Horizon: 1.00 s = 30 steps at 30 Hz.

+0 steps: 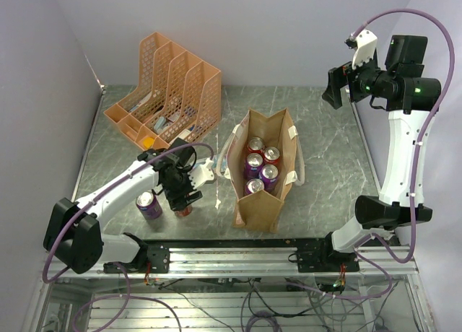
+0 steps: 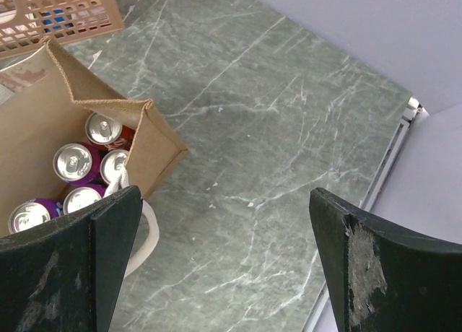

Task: Place the beverage into the canvas bag
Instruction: Pick up the drink from the center of the board.

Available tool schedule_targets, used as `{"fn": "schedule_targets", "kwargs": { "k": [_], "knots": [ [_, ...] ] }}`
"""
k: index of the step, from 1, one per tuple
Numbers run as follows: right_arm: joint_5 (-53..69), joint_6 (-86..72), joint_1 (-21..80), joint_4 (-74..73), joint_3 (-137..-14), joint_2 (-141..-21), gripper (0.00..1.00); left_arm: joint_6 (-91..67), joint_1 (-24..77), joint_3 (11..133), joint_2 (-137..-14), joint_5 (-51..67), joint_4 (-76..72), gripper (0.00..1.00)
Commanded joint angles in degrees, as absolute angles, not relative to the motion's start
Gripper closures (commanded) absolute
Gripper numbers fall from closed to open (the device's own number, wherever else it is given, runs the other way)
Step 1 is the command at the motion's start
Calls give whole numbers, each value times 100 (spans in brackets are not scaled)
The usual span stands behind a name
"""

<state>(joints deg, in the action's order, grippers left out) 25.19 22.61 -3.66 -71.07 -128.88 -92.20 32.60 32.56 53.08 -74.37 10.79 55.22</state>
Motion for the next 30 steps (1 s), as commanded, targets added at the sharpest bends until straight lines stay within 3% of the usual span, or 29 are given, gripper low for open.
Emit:
{"fn": "schedule_targets", "kwargs": {
  "k": [1,6,30],
  "knots": [
    [2588,2319,-433,-7132,-12894,-9301,0,3374,3195,5607,-7310,1392,5508,66],
    [2537,2396,-431,-7154,-12954,-9379,0,3558,3085,6165,-7265,1353,5857,92],
    [2193,2653,232,-7291,-13994,-10585,0,3036,2768,11379,-7670,1829,6665,93]
  ]
}}
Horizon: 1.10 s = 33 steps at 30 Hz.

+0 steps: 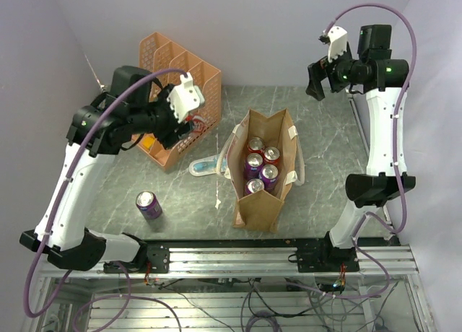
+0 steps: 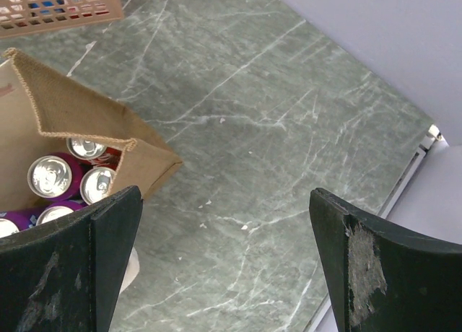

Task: Place the beverage into the canvas bag
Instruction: Pick up the drink from the center of the board, then place the drink in the canvas bag.

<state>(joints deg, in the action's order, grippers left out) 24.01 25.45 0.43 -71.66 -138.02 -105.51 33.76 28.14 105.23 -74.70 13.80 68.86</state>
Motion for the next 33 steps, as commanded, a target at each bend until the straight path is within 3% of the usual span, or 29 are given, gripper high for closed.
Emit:
{"fn": "schedule_targets", "kwargs": {
  "k": [1,19,33],
  "knots": [
    [2186,2652,252,-7302,-13977,-10542,0,2946,2769,11585,-7739,1905,6652,93],
    [2489,2734,-101,-7343,-12832,-9521,0,2316,3598,12639,-8512,2457,5674,93],
    [3819,2903,-220,-7569,-12086,-8951,3,2661,4631,12609,-9044,2800,5561,93]
  ]
}}
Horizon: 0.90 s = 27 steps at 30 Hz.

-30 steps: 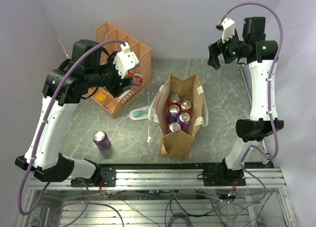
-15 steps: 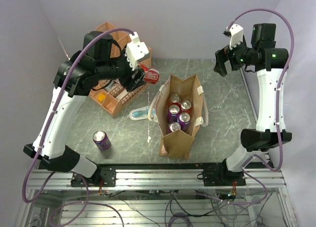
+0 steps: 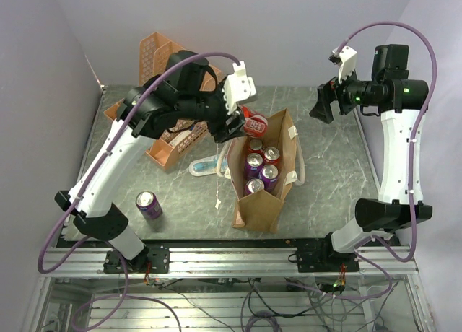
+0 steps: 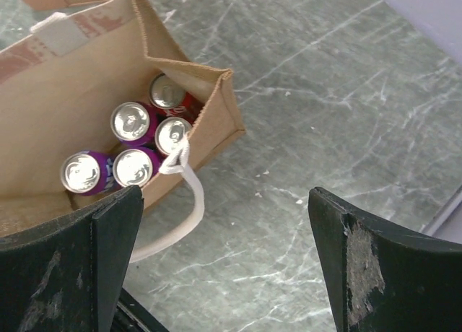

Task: Place the beverage into the canvas bag
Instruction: Place the drink in the canvas bag.

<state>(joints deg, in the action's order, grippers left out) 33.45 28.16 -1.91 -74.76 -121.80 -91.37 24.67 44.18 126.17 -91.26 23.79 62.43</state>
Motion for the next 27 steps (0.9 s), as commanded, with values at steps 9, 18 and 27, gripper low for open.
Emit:
{"fn": "schedule_targets", "kwargs": {
  "k": [9,18,27],
  "knots": [
    [3528,2936,-220,-7509,-12234,-8991,3,3512,5057,12137,-9401,2943,6258,93],
    [3551,2953,-223,-7522,-12113,-8839,2,3915,5222,12093,-10061,3047,6778,93],
    [3318,2927,-225,-7446,-12024,-8703,2,4460,5480,12274,-10527,3396,7475,93]
  ]
}}
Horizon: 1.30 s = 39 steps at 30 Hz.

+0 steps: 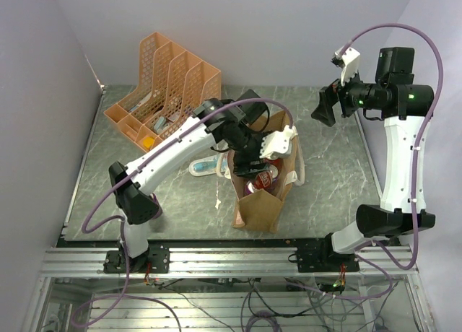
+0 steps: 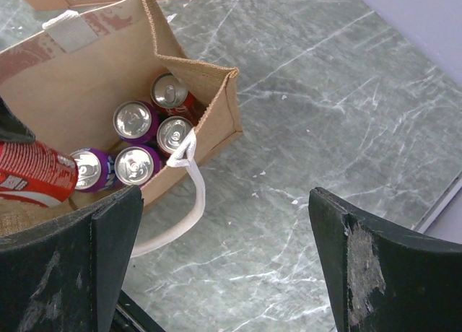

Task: Place the beverage into the canvas bag
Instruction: Place the drink in the canvas bag.

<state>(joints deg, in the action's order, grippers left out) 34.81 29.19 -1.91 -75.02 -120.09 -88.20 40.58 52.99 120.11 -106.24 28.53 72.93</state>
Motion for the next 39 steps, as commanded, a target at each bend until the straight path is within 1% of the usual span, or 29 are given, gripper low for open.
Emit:
{"fn": "schedule_targets", "kwargs": {
  "k": [1,4,7,11,18,21,24,32,36,39],
  "knots": [
    [3306,2927,-228,-7440,-12054,-8704,1,4555,5529,12311,-10556,3473,7589,93],
    [3324,2926,-234,-7443,-12039,-8685,1,4876,5679,12401,-10612,3702,7985,93],
    [3344,2936,-229,-7453,-11991,-8662,1,5161,5816,12246,-10483,3866,8134,93],
    [3331,2930,-229,-7462,-11870,-8666,1,5394,6027,11990,-10323,4017,8106,93],
    [3330,2892,-229,-7440,-11724,-8477,1,5413,6360,11917,-10388,4049,7970,93],
    [3409,2847,-228,-7441,-11548,-8357,1,5301,6469,11754,-10365,3954,7749,93],
    [3743,2746,-221,-7471,-11354,-8217,1,5236,6550,11485,-10261,3800,7465,93],
    [4862,2525,-130,-7604,-10462,-7751,8,4935,6746,10568,-9797,3425,6485,93],
    [5154,2488,-65,-7637,-10043,-7606,10,4820,6750,10507,-9817,3070,6409,93],
    [5086,2535,114,-7671,-9724,-7537,12,4648,6754,10490,-9792,2781,6197,93]
  ]
}}
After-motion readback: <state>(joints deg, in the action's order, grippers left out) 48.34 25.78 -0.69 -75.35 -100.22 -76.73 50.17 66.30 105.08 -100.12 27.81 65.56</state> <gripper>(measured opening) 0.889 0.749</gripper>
